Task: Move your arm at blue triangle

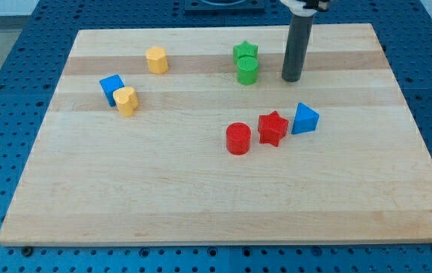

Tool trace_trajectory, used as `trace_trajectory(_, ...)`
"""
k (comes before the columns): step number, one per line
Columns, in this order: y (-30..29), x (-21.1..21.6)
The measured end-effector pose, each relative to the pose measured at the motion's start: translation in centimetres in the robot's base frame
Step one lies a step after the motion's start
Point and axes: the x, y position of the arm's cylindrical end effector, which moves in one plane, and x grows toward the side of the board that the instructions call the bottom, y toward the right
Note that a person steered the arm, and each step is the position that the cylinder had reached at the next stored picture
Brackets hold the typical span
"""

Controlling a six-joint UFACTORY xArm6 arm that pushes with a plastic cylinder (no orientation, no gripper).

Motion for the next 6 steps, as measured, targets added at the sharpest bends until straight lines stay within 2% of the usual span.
trace_trajectory(2,-1.3,3.8)
trace_trajectory(4,-1.5,4.3)
trace_trajectory(6,-1.0,7.5)
